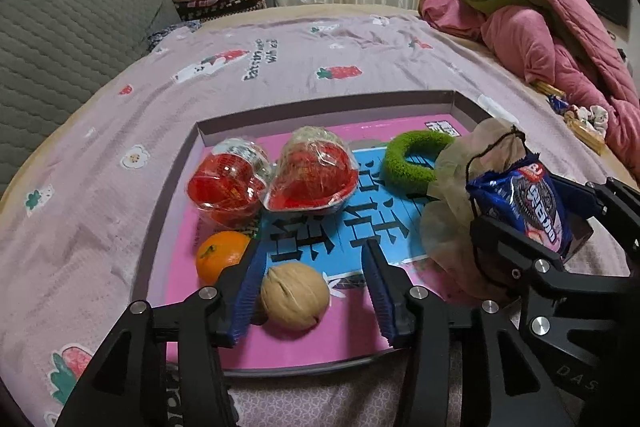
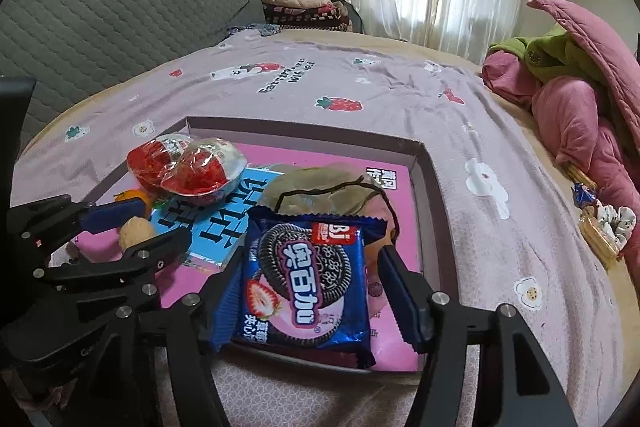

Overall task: Organize objects
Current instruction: 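Carry the walnut and cookie packet over the tray and lower them, then open both tools to release the walnut and cookie packet in the tray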

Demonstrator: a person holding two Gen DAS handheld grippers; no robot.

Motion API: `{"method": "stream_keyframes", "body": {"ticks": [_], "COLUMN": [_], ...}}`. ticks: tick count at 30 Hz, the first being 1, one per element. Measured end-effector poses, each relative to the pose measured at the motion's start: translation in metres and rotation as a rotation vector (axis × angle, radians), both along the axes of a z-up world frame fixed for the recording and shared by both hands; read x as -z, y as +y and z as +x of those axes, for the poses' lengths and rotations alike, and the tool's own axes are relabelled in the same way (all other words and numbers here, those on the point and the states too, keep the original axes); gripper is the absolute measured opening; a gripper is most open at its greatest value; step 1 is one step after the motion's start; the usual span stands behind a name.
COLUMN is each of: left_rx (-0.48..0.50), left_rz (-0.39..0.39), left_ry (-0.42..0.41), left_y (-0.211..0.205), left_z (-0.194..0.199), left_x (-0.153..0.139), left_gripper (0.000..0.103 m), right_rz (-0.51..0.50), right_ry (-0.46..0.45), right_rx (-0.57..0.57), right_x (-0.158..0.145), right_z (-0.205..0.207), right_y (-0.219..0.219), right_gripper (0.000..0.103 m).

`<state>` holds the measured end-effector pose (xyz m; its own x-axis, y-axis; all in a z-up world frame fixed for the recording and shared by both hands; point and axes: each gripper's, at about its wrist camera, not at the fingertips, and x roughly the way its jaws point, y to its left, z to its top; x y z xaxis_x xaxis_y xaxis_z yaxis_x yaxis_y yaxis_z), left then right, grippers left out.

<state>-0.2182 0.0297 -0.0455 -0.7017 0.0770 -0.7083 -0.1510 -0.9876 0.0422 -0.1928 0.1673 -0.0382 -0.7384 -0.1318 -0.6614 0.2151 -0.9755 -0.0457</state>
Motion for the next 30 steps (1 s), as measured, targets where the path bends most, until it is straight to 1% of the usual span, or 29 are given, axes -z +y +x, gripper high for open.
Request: {"method": "stream_keyframes", "body": {"ticks": [2,3,4,10,13,17,21,25,30], "left_rx": [-0.009,-0.012,-0.016,-0.028,-0.033,-0.043,-0.057,-0.067,-0.088], "left_rz": [0.006,0.012,0.016,0.028,0.034,0.053,0.065,0.083,0.082], "left_ry": [0.002,0.004,0.004,0.024,0.036,0.047,0.078,0.097,0.112], "left_y": [-0.002,-0.003,-0.005,-0.009,-0.012,-0.016,-0.02,-0.024,-0.028], "left_z": [0.001,0.001,0.001,0.004,0.003,0.004,0.008,0.013,0.019], "left_x": [-0.003,-0.005,-0.007,-0.016,-0.021,-0.028,-0.04,-0.05,-0.062], "left_gripper": [0.055,0.059,0.061,0.064,0.065,0.065,0.073,0.075,0.077], "right_rz": [0.004,0.003,0.002,-0.003,-0.01,-0.02,-0.033,-0.037,-0.035], "right_ry": [0.009,0.009,0.011,0.035,0.052,0.08,0.108,0.133,0.162], "right_rx": [0.005,0.004,0.005,0.005,0.005,0.007,0.014,0.014,0.011], "right_x": [-0.001,-0.002,-0.003,-0.009,-0.014,-0.021,-0.03,-0.038,-0.05], "right_z": [0.0,0.0,0.0,0.002,0.003,0.004,0.007,0.011,0.019], "right_y": [0.0,0.0,0.0,0.002,0.004,0.007,0.009,0.01,0.009], "right_gripper": [0.069,0.07,0.07,0.072,0.076,0.076,0.077,0.078,0.082]}}
